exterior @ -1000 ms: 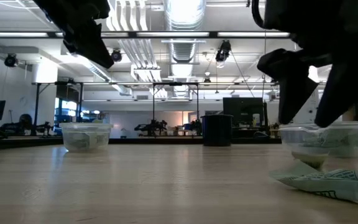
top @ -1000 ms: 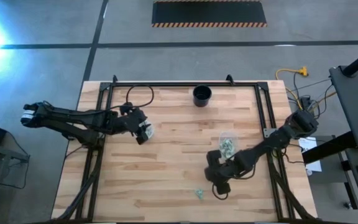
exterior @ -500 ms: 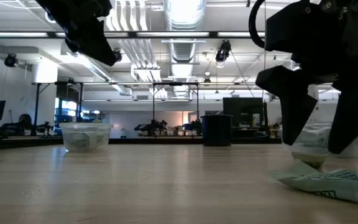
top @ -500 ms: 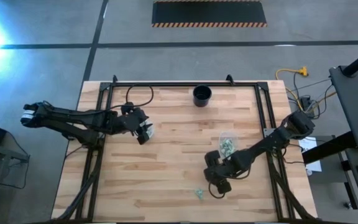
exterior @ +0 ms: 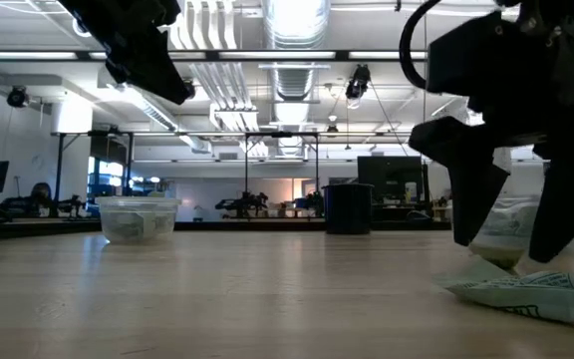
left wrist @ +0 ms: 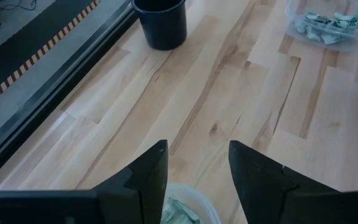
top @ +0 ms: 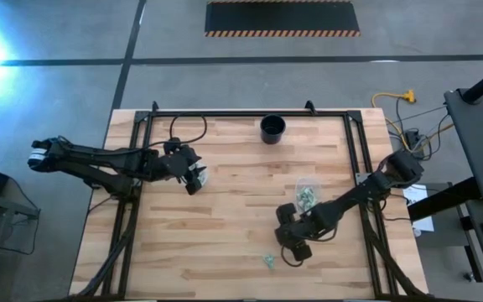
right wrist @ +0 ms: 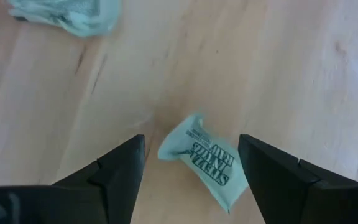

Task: Pick and place items into bin
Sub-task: Put the white sweetener packet into the right transparent bin

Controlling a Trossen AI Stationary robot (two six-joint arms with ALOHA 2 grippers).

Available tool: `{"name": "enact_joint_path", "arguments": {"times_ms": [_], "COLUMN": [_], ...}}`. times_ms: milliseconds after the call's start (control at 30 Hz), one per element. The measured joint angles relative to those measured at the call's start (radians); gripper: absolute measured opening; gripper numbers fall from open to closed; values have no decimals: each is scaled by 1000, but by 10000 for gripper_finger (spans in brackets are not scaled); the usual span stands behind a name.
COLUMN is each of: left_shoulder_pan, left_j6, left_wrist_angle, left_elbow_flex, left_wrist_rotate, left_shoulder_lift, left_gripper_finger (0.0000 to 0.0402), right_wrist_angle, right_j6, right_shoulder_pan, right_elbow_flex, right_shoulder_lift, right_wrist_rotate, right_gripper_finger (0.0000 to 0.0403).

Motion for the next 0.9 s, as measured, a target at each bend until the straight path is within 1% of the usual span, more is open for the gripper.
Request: {"name": "enact_joint_path", "arguments": {"times_ms": [200, 367, 467, 767, 867, 900], "left_shoulder_pan": [0, 0, 0, 0, 0, 0], "left_j6": [3, 4, 5, 16, 24, 24], "left_wrist_angle": [0, 0, 0, 0, 1, 1], "left_elbow_flex": [0, 0, 0, 0, 0, 0], "left_wrist_rotate": [0, 0, -1, -1, -1, -1], "left_shoulder_lift": [0, 0, 0, 0, 0, 0], "left_gripper_finger": [154, 154, 154, 154, 154, 154], "right_wrist_angle": [-8, -14, -26, -69, -86, -97], "right_j6": [42, 88, 94, 111, 110, 112], "right_shoulder_pan": [-7, -7, -6, -6, -8, -8], "right_elbow_flex": [15, 19, 20, 46, 62, 70], "right_shoulder_lift": [54, 62, 58, 57, 59, 59], "right_wrist_rotate": [-33, -25, -25, -20, -12, -11], "right_gripper_finger": [241, 207, 174, 52, 19, 14]}}
